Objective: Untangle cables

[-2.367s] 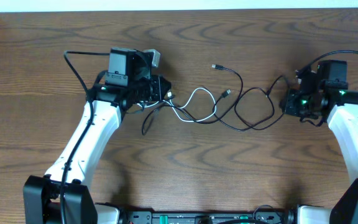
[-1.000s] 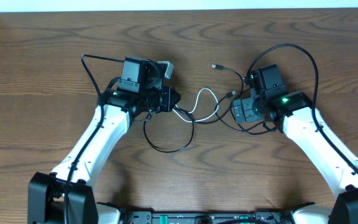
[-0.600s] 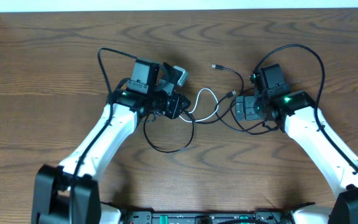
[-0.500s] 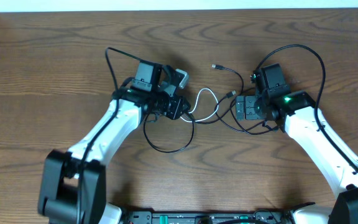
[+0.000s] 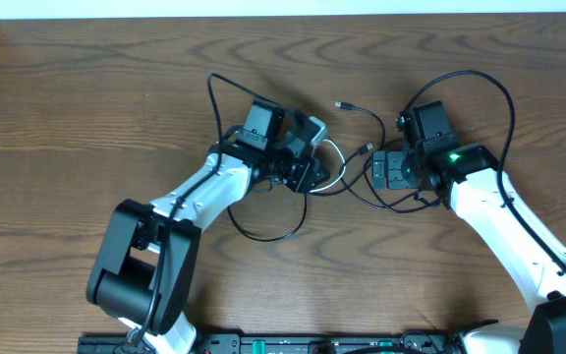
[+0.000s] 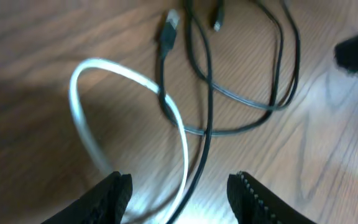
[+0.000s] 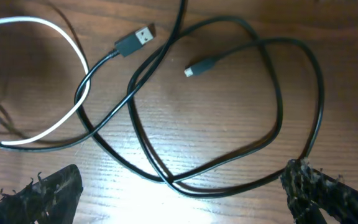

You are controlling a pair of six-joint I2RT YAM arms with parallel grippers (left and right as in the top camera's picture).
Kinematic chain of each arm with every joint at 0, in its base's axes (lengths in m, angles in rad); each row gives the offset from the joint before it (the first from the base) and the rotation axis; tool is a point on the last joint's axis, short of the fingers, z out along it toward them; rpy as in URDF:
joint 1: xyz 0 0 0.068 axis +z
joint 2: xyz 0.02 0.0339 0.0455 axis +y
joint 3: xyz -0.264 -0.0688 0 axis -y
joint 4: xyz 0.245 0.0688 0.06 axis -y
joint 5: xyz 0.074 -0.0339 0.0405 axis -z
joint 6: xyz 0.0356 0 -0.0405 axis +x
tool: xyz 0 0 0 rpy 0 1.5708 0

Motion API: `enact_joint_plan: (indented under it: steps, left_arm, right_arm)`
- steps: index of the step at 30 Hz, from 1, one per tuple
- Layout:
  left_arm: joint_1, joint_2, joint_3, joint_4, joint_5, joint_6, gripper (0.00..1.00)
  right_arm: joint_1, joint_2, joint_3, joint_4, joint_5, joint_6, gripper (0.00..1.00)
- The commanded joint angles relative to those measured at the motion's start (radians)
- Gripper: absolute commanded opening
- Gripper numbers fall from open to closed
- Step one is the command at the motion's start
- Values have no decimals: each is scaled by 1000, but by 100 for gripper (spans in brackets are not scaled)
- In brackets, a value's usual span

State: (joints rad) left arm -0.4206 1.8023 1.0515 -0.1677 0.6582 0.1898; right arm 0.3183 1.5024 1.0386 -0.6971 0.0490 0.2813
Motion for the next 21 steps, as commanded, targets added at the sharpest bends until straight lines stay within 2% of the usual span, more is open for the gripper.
enact_joint_plan:
  steps: [1,12,21]
  left_arm:
    - [-4,37,-7,42,21,19,55]
    - [-3,80,-7,106,-45,27,54]
    - [-6,54,39,134,105,26,54]
  right_arm:
    - [-6,-3,8,-6,-33,10,99]
    - [-6,-3,8,-30,-34,2,99]
    - [-6,-3,8,-19,-34,-1,99]
